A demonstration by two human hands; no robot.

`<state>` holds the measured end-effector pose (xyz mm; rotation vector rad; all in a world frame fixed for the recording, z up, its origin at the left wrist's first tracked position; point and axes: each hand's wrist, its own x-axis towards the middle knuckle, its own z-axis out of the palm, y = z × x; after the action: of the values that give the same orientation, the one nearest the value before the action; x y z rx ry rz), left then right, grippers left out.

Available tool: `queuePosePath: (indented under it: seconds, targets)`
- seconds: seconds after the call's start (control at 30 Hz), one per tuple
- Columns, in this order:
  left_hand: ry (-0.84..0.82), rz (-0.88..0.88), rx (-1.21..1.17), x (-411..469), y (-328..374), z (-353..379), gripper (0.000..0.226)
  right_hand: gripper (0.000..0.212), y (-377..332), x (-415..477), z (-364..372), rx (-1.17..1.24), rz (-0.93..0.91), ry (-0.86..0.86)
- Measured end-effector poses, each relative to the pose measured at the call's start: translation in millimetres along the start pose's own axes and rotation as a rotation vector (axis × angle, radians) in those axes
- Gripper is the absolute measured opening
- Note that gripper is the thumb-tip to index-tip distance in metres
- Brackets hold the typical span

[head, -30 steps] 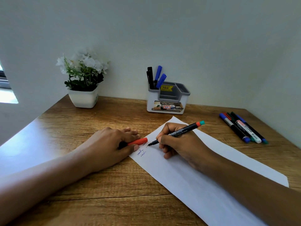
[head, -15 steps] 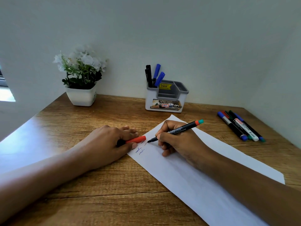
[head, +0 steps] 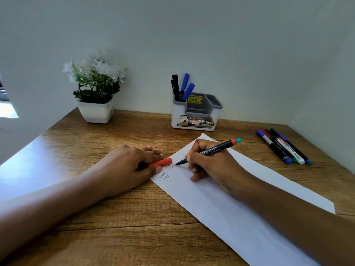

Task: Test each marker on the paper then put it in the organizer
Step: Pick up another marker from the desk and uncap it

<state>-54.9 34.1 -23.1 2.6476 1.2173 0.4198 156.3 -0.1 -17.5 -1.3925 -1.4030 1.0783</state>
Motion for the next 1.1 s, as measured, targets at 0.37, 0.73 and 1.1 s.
queuePosePath:
  seconds: [0.37, 0.73, 1.1]
  targets:
    - [-0.021, -0.003, 0.005, 1, -3, 1, 0.042, 0.011, 0, -1, 2, -0.085, -0.045, 0.014]
    - [-0.013, -0.045, -0.038, 0, -1, 0, 0.044, 0.009, -11, -2, -6, 0.281, 0.030, 0.055]
    - [0.062, -0.149, -0.480, -5, 0, -10, 0.053, 0.013, -36, -12, -17, 0.325, -0.121, 0.016]
